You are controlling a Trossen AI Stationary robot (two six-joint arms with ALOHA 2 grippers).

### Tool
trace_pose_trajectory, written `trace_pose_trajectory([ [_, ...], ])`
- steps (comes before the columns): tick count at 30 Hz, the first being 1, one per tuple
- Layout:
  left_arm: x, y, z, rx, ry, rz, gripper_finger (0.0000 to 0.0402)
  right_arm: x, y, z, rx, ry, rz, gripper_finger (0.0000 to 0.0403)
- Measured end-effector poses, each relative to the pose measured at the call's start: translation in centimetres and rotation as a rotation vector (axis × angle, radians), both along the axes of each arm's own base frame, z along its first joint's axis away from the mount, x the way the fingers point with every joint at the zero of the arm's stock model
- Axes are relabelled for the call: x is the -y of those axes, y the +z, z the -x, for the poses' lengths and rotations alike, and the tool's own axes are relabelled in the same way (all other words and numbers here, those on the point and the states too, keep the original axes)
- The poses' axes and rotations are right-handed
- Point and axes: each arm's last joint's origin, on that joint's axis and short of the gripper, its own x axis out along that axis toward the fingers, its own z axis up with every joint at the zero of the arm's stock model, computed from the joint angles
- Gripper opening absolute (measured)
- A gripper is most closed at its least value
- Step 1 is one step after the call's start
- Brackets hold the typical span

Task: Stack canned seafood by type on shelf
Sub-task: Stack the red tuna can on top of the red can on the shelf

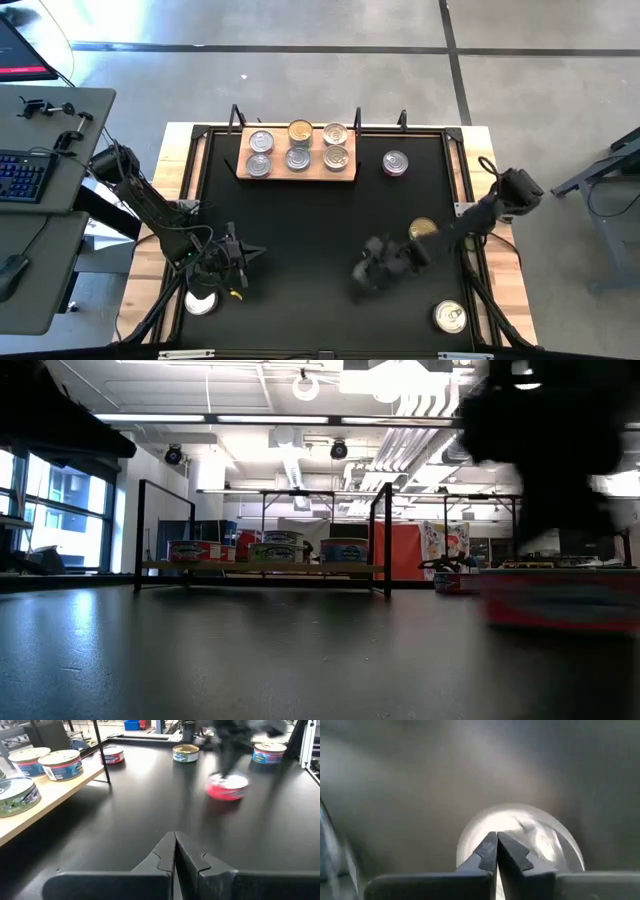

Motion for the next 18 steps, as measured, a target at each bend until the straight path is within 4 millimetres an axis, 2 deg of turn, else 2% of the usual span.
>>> trace_pose_trajectory([
  [2, 0.0, 0.0, 0.0, 0.000, -0.001, 0.000, 0.0000, 1.0, 1.0, -1.7, 0.182, -0.024, 0.123, 0.0000],
  [4, 0.0, 0.0, 0.0, 0.003, -0.001, 0.004, 0.0000, 1.6, 2.0, -2.9, 0.307, 0.026, 0.214, 0.0000],
  [8, 0.2, 0.2, -0.1, 0.014, -0.007, 0.029, 0.0000, 1.8, 3.3, -4.0, 0.435, 0.155, 0.353, 0.0000],
  [11, 0.2, 0.4, -0.2, 0.032, -0.006, 0.049, 0.0000, 1.9, 2.7, -3.6, 0.361, 0.192, 0.389, 0.0000],
  [15, -0.1, 0.4, -0.6, 0.032, 0.017, 0.051, 0.0000, 1.7, 1.2, -2.1, 0.188, 0.122, 0.327, 0.0000],
  [18, -0.7, 0.4, -1.3, 0.026, 0.038, 0.071, 0.0000, 0.7, 0.7, -0.9, 0.124, 0.091, 0.272, 0.0000],
])
